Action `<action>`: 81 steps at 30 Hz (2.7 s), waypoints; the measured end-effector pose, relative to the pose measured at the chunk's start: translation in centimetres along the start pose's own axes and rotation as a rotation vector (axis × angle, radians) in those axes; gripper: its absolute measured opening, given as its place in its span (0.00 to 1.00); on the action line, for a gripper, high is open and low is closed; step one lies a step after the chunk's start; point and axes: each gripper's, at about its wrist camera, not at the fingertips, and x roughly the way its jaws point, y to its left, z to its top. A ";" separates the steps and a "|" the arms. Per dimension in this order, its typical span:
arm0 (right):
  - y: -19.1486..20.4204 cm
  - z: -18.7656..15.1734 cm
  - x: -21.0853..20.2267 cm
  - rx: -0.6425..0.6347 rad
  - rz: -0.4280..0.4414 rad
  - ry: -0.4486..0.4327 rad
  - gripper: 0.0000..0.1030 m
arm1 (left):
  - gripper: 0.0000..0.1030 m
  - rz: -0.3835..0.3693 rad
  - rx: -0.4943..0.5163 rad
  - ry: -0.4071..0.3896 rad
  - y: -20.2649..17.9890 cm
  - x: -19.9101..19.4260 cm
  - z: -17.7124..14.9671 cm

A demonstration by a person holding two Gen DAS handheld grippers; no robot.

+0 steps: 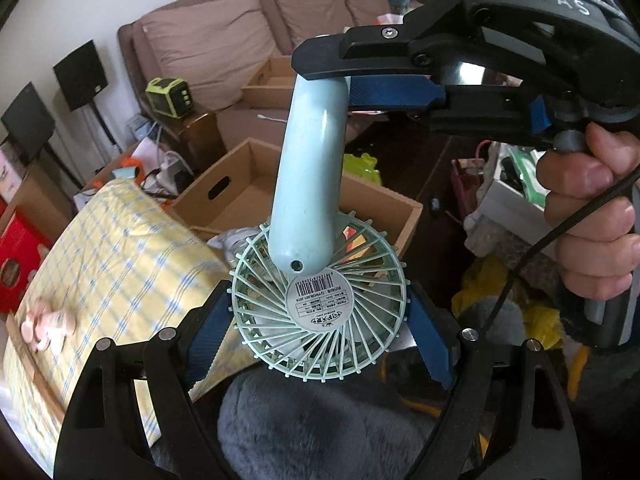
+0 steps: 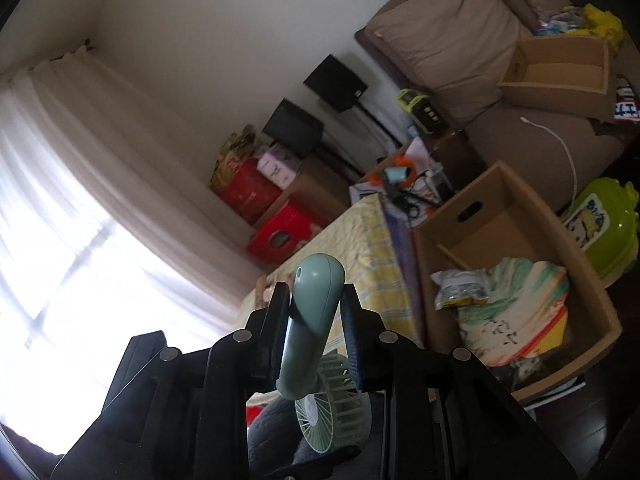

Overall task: Organize objects
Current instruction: 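Carry the mint green fan over the cardboard box with both grippers, then open both grippers to drop the mint green fan into the box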

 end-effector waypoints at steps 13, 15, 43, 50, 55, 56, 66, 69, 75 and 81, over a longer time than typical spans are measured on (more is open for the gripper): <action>-4.6 0.9 -1.5 0.045 -0.094 -0.031 0.25 | 0.80 -0.082 0.033 0.065 -1.9 5.0 2.2; -5.4 0.9 -1.6 0.050 -0.111 -0.030 0.25 | 0.80 -0.112 0.027 0.086 -1.8 5.8 2.3; -14.9 -2.0 1.2 0.165 -0.261 0.017 0.26 | 0.79 -0.072 0.210 0.351 -2.8 17.6 1.2; -16.3 -2.6 1.7 0.188 -0.241 0.009 0.27 | 0.79 -0.046 0.284 0.377 -3.0 18.7 1.1; -17.3 -2.6 2.4 0.193 -0.253 0.027 0.27 | 0.79 -0.063 0.240 0.387 -2.7 19.8 0.9; -17.5 -2.6 2.5 0.192 -0.253 0.026 0.27 | 0.79 -0.065 0.234 0.388 -2.6 19.9 1.0; -18.8 -1.9 3.9 0.198 -0.240 0.047 0.27 | 0.79 -0.033 0.225 0.413 -2.0 21.4 1.4; -19.1 -1.9 3.9 0.205 -0.247 0.047 0.28 | 0.79 -0.012 0.241 0.426 -2.3 21.8 1.4; -19.2 -2.2 4.2 0.198 -0.295 0.064 0.29 | 0.79 -0.024 0.194 0.460 -2.0 21.9 1.2; -19.6 -2.7 5.1 0.163 -0.419 0.113 0.27 | 0.78 -0.058 0.108 0.472 -0.2 19.9 1.3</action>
